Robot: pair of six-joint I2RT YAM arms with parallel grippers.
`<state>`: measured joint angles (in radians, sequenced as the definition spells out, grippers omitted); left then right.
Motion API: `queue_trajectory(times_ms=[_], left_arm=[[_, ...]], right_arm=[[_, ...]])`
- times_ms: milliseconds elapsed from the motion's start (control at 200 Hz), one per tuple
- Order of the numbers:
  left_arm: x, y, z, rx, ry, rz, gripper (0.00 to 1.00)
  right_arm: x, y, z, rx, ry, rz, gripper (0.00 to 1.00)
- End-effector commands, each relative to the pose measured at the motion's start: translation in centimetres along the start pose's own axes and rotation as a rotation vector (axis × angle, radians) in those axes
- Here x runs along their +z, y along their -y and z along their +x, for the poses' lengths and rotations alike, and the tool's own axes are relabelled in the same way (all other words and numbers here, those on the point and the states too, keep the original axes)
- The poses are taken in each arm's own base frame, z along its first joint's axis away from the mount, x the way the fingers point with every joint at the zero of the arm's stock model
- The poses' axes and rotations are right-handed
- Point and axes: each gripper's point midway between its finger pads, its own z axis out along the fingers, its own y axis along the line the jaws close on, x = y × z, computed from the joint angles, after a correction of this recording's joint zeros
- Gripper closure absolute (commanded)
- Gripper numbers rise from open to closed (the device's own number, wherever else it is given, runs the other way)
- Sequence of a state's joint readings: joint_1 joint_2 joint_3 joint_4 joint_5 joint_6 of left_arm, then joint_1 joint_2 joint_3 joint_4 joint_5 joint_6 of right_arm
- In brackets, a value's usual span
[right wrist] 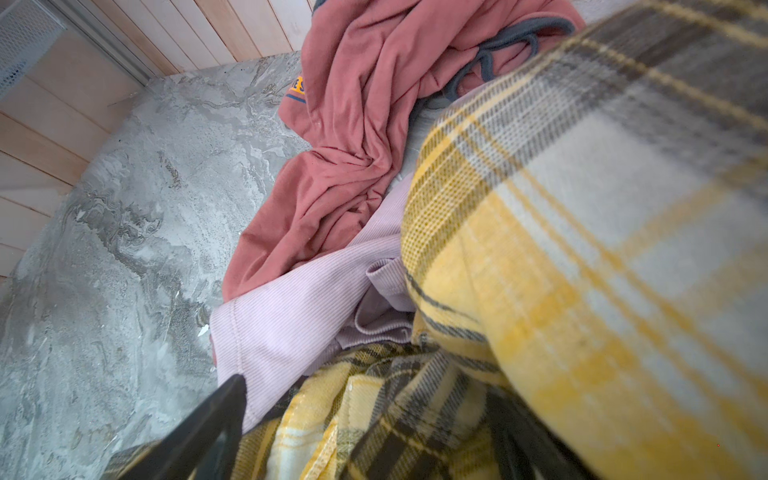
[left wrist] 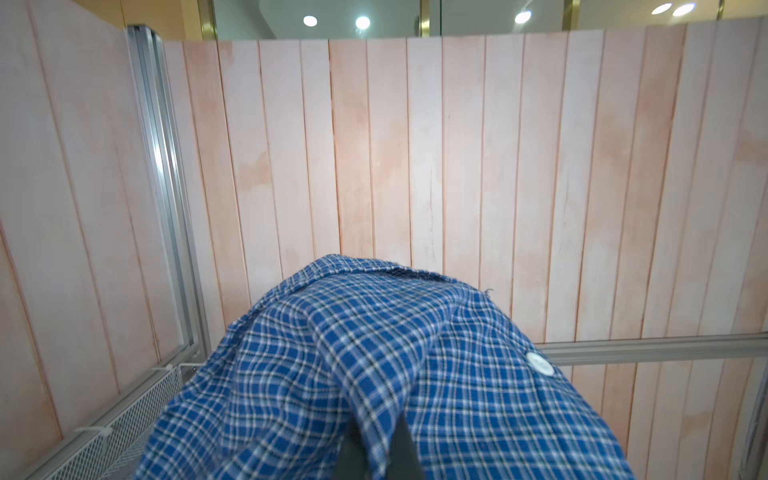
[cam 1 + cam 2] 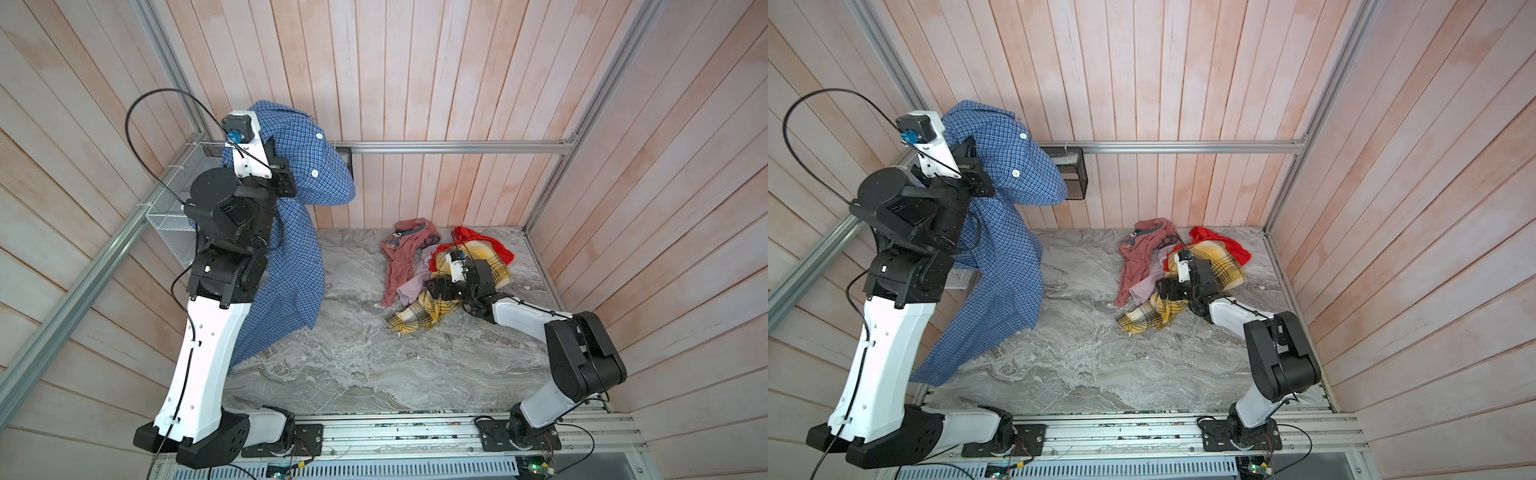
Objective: Pick out a specific cloth from the pile
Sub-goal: 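Lift the blue checked shirt with the left gripper, pulling it off the pile, then lower the shirt with the left gripper onto the clear floor nearer the robot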
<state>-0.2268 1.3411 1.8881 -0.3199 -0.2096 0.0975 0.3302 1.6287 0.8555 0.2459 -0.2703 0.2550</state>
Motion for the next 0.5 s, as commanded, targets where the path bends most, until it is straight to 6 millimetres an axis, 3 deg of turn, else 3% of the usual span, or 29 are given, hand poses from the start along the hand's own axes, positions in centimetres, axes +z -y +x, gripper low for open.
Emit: queue_trajectory(times_ms=[0, 225, 495], left_arm=[[0.3, -1.3, 0.1, -0.066, 0.019, 0.021, 1.0], [2.9, -4.8, 0.3, -0.048, 0.041, -0.004, 1.0], [6.1, -4.4, -2.8, -0.005, 0.111, 0.074, 1.0]], right_arm=[[0.1, -0.2, -0.5, -0.003, -0.001, -0.018, 0.1], [0.0, -0.3, -0.3, 0.0, -0.005, -0.022, 0.11], [0.0, -0.6, -0.2, 0.003, -0.006, -0.029, 0.11]])
